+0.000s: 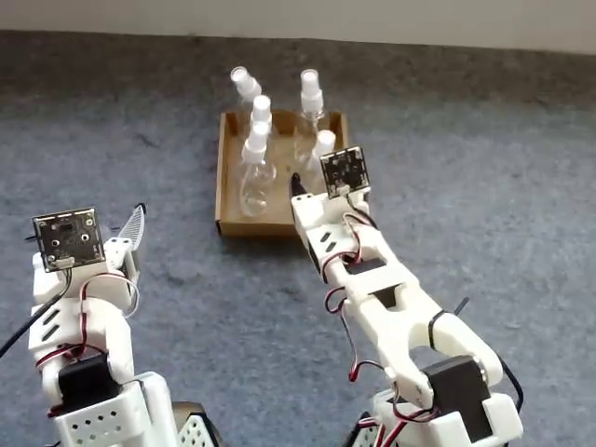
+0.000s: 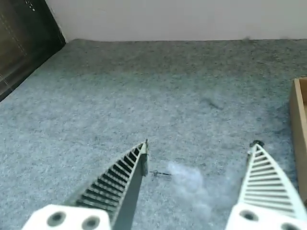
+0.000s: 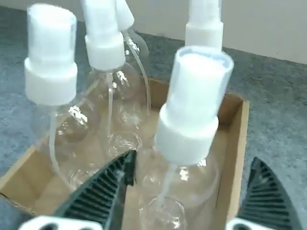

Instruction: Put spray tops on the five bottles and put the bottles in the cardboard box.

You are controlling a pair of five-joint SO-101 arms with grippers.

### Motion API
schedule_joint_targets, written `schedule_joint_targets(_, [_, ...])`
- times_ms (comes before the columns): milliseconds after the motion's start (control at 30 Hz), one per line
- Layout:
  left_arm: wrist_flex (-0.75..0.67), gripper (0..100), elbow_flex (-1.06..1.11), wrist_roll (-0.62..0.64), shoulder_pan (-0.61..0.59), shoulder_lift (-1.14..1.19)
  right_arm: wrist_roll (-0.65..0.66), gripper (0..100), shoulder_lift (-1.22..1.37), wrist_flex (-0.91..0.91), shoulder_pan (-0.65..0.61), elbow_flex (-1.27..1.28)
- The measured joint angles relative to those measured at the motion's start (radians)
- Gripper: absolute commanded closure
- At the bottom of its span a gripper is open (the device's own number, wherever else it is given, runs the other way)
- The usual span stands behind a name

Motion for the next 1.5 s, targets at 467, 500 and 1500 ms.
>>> schedule_joint_targets(467, [0.0,70,0.0,0.0,0.006,0.0,0.0,66.9,0.0,0.052,0.0,-0.091])
schedule_joint_targets(500, [0.0,70,0.0,0.0,0.006,0.0,0.0,66.9,0.0,0.072,0.0,-0.107])
schedule_joint_targets(1500, [0.0,70,0.0,0.0,0.048,0.0,0.0,95.6,-0.631,0.799,0.021,-0.264])
